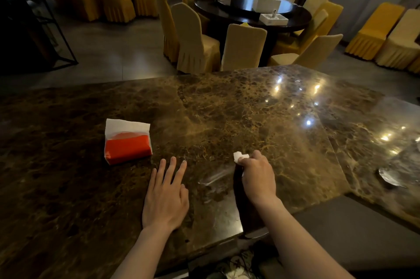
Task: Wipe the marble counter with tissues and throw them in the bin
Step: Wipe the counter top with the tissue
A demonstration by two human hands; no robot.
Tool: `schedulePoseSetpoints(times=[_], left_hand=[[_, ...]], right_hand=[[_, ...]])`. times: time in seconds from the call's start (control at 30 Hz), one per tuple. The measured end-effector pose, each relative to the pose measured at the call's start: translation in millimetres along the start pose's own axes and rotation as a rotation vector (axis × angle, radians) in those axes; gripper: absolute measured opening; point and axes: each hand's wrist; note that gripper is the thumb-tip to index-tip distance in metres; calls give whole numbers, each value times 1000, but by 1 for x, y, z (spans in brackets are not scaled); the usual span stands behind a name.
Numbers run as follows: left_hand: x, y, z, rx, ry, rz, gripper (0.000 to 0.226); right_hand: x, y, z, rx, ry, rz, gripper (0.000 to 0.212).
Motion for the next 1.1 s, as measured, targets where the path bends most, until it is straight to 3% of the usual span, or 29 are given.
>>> schedulePoseSetpoints(times=[0.13,0.37,0.53,0.7,1.1], left_hand=[[0,-1,1,6,-2,5,61],[2,0,2,4,20,8,61],[1,-1,2,9,11,12,61],[1,-1,2,6,14,18,60],[1,-1,3,14,-1,11,62]], right_hand=[[-4,0,-8,-4,13,24,33],[4,19,-13,264,-134,-157,30],[19,-24,29,-125,-216,145,30],[2,-42,28,-125,-65,-46,41],[-16,22,-36,297,-117,-96,25]])
Point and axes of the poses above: each hand's wrist, its own y-axis away from the middle knuckle, its own x-axis out of the back of the hand, z = x × y, and after that the axes turned 3 degrees about -x, right-handed
